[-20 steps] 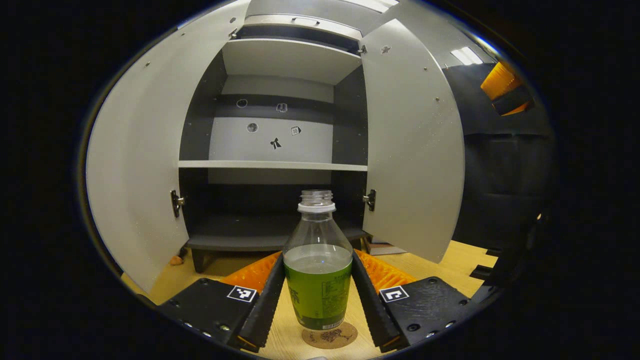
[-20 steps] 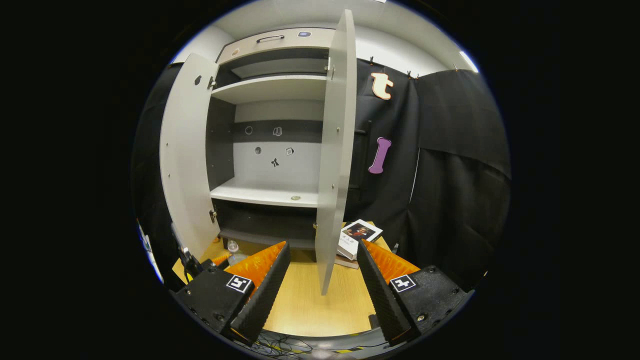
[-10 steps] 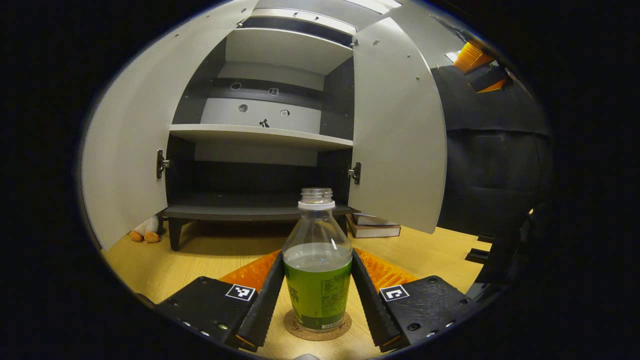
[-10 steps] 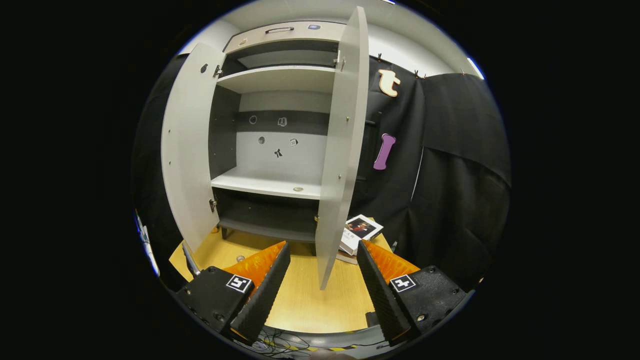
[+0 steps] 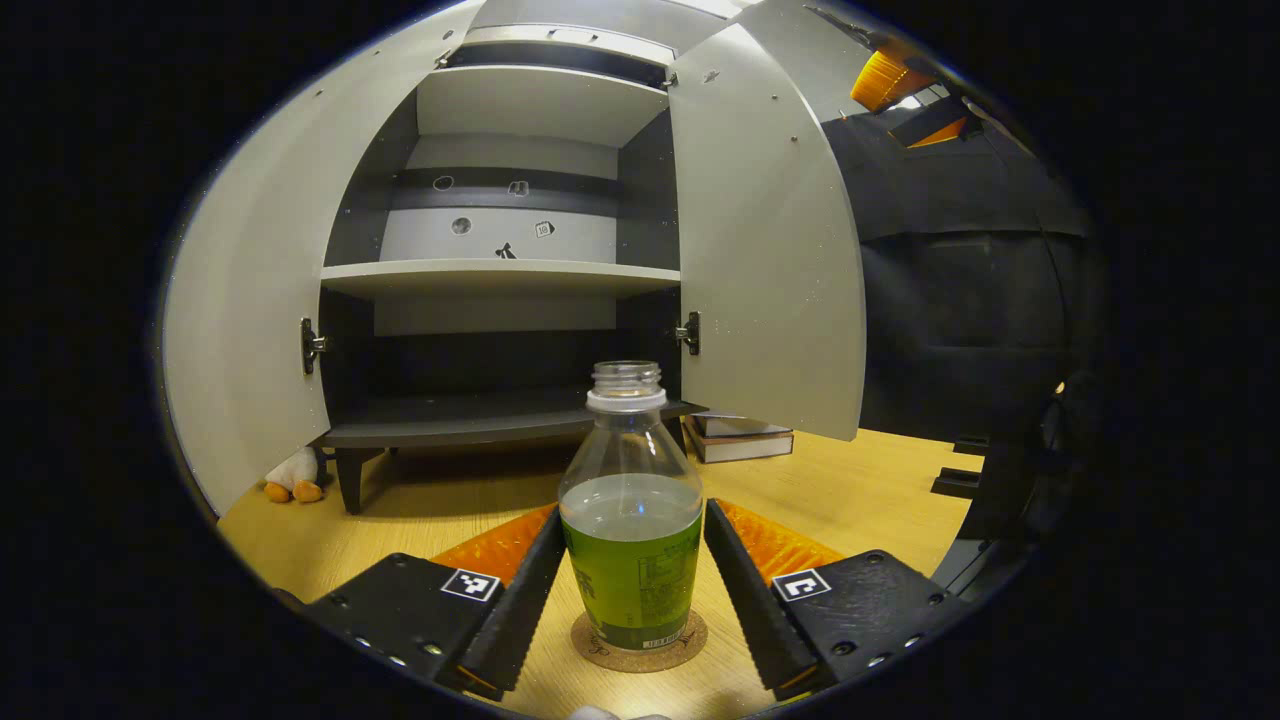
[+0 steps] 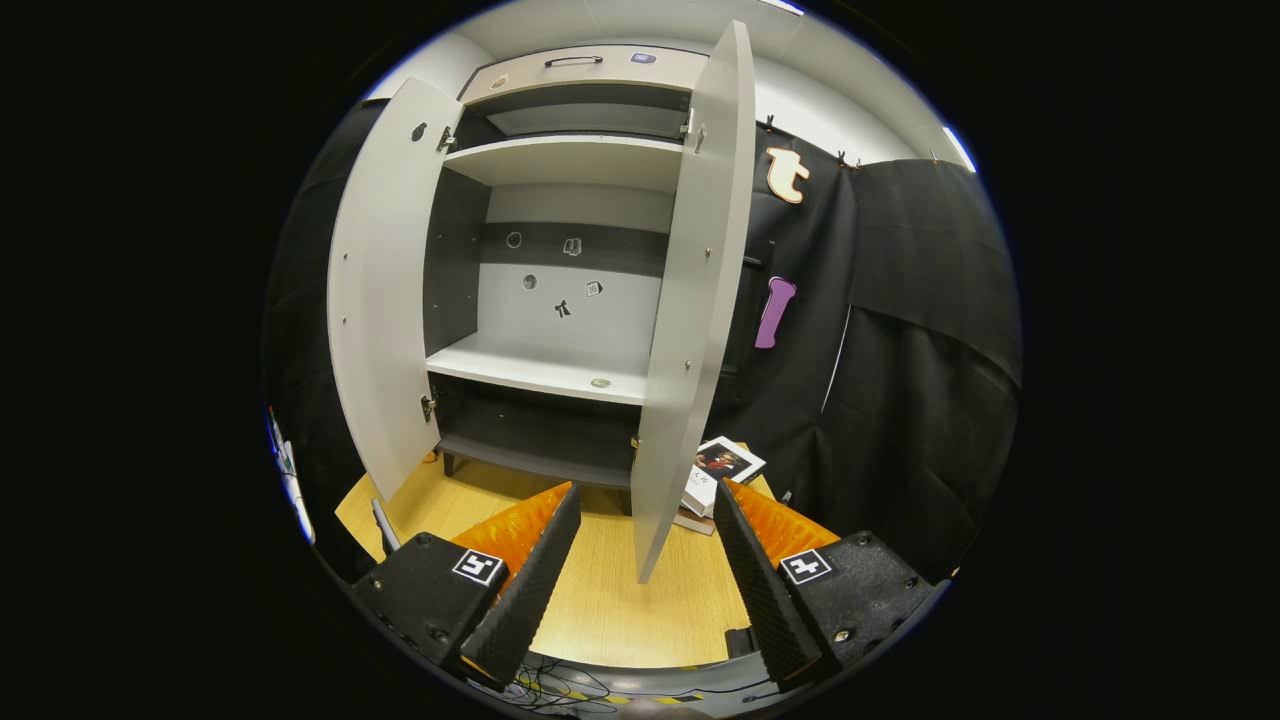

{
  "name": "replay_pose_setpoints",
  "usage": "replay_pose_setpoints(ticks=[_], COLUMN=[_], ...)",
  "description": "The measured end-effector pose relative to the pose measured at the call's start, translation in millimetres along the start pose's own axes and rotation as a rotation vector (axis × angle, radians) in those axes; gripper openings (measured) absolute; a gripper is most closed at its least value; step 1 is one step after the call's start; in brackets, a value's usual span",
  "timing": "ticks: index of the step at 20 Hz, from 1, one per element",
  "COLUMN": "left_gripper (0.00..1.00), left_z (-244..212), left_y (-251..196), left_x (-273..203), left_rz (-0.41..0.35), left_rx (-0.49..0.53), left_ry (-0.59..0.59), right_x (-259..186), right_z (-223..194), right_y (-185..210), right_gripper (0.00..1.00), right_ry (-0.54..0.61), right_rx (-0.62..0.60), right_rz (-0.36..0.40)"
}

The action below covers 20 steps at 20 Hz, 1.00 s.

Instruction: Grasp the bottle in the cabinet with the left hand and place it on the coaster, then close the right door with the right hand and the left door with the left hand.

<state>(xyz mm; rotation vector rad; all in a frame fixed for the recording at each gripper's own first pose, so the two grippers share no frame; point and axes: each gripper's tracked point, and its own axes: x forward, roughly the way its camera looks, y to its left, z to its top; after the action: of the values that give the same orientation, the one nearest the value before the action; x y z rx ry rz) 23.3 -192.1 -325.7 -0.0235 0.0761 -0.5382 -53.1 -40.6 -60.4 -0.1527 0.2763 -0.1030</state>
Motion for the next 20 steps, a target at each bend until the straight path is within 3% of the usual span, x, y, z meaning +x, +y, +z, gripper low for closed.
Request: replay_pose_setpoints(ticks=[1,2,10,15,20], left_gripper=[0.95,0.96,0.96,0.96,0.96], left_z=[4.8,11.3,103.2,169.9,244.9], left_y=[1.0,3.1,17.4,30.7,75.4], left_x=[-1.0,-0.5,0.3,-7.7,-33.7], left_rz=[0.007,0.016,0.061,0.09,0.187], left_rx=[0.01,0.017,0.004,-0.06,-0.052], left_ry=[-0.004,-0.008,-0.086,-0.067,-0.065], right_x=[0.0,0.5,-3.6,-6.8,-11.6], right_z=[0.0,0.5,5.4,14.9,33.0], right_y=[0.9,2.1,-1.8,-11.1,-15.2], right_gripper=[0.83,0.83,0.83,0.83,0.83], right_ry=[-0.001,-0.004,-0.037,-0.085,-0.163], right_rx=[0.007,0.014,0.052,0.084,0.109], right_rz=[0.002,0.005,0.0,-0.019,-0.029])
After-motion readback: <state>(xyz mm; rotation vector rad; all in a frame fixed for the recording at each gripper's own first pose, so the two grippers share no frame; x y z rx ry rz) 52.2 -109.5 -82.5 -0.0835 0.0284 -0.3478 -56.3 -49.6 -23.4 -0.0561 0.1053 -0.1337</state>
